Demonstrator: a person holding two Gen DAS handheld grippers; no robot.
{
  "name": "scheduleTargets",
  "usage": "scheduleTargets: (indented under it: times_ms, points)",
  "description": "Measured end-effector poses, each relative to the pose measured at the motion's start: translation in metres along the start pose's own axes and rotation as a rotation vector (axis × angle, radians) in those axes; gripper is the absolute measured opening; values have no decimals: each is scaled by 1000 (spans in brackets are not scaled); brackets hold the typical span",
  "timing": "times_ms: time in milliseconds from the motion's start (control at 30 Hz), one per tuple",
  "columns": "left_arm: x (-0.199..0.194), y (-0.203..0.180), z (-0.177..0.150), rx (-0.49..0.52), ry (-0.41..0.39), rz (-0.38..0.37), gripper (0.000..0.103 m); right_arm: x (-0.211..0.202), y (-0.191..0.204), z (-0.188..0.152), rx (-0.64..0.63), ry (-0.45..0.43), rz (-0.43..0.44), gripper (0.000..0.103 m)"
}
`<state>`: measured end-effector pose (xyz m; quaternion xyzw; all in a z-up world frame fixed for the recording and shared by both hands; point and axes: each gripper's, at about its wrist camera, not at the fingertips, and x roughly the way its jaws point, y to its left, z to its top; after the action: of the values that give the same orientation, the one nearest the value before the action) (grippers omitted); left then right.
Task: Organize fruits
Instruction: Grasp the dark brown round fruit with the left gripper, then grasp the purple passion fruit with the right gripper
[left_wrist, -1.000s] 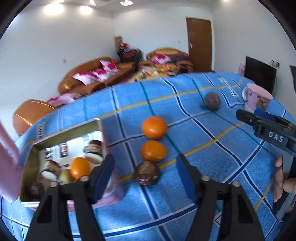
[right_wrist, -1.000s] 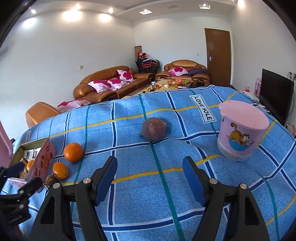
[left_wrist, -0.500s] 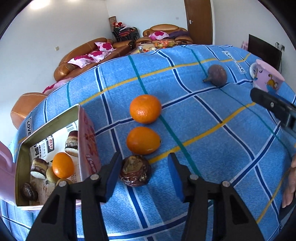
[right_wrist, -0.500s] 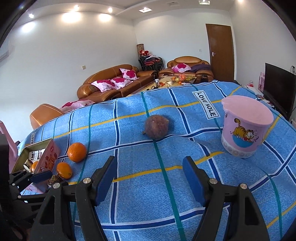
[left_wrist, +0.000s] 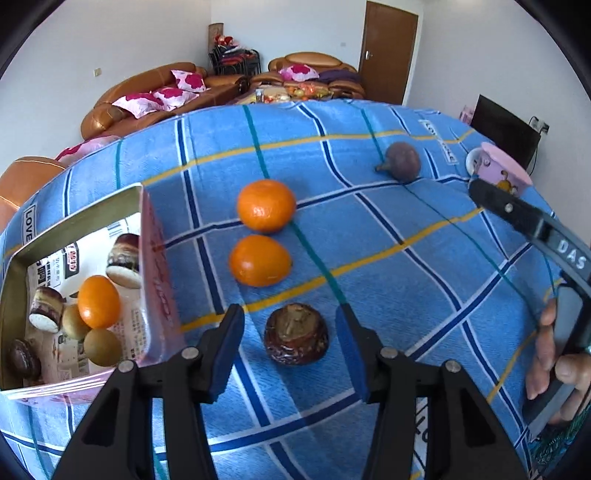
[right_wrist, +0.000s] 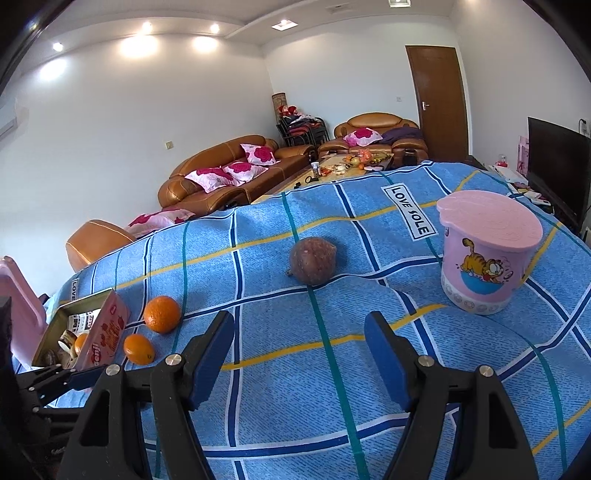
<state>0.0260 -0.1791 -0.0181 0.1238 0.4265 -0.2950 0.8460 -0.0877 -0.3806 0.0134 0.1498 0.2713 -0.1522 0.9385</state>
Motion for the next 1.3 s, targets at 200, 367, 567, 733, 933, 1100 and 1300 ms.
scheduleTargets:
  times_ms: [200,367,567,733,933,1100,1300]
  points:
    - [15,-16,-2,20,13,47,49,-3,-4,1,10,-17,-17,74]
    - [11,-17,-9,21,-30,37,39,-5,-12,3,33,-38,-61,74]
    - [6,-12,-12,-18,-46,1,39,3,-27,2,90,-9,-84,74]
    - [-16,3,-14,-83,-151,-45,39,13,-34,3,142,70,-43,74]
    - [-44,28,-17,-174,-294,-57,39,30,-8,39,50,100,-34,74]
    - [-57,42,-19,-220,-360,-6,39,84,-2,60,38,170,-109,74]
    - [-53,49,-20,-245,-347,46,39,128,6,58,3,230,-162,74]
